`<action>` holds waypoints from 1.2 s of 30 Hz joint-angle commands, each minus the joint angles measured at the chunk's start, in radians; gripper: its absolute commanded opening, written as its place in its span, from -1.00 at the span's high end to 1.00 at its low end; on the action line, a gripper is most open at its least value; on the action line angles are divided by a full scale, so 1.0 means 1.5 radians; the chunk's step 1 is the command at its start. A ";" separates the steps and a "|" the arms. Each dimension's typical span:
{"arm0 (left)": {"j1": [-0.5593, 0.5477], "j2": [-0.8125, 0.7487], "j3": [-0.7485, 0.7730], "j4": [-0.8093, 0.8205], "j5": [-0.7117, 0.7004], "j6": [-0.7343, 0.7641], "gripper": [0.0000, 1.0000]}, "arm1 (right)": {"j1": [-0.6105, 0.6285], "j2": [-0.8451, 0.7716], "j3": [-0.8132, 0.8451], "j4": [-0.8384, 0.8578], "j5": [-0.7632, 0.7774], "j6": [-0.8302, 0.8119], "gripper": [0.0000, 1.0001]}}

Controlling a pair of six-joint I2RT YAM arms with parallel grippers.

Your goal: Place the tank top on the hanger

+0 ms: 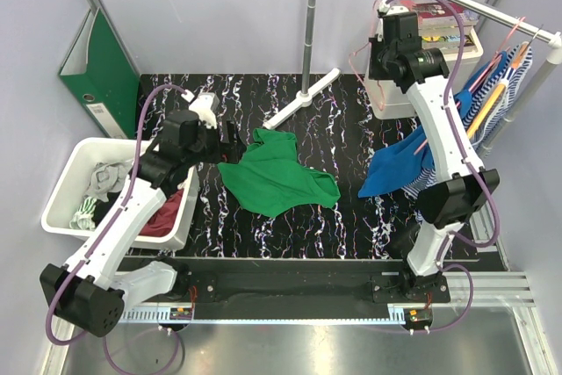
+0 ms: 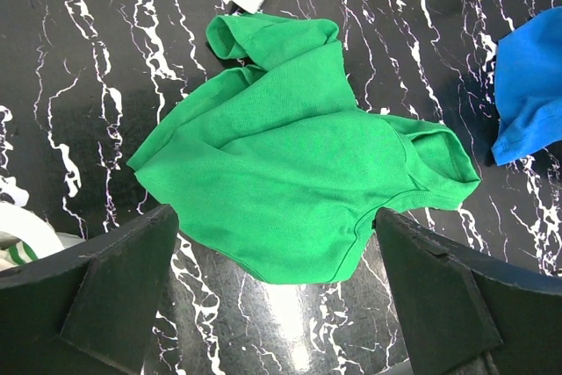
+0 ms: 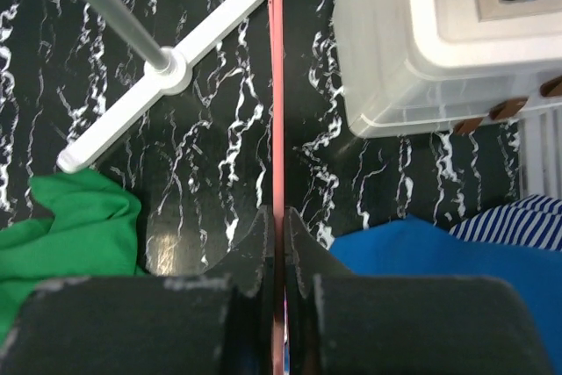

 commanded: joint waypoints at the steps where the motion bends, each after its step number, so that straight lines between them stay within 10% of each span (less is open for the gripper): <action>1: -0.006 0.004 -0.001 0.027 -0.026 0.017 -0.98 | 0.001 -0.099 -0.055 0.075 -0.045 0.013 1.00; 20: -0.214 0.076 -0.022 -0.084 -0.198 -0.072 -0.98 | 0.219 -0.397 -0.452 0.191 0.087 0.068 1.00; 36: -0.262 0.063 -0.321 0.171 -0.179 -0.239 -0.93 | 0.247 -0.576 -0.660 0.195 0.058 0.107 1.00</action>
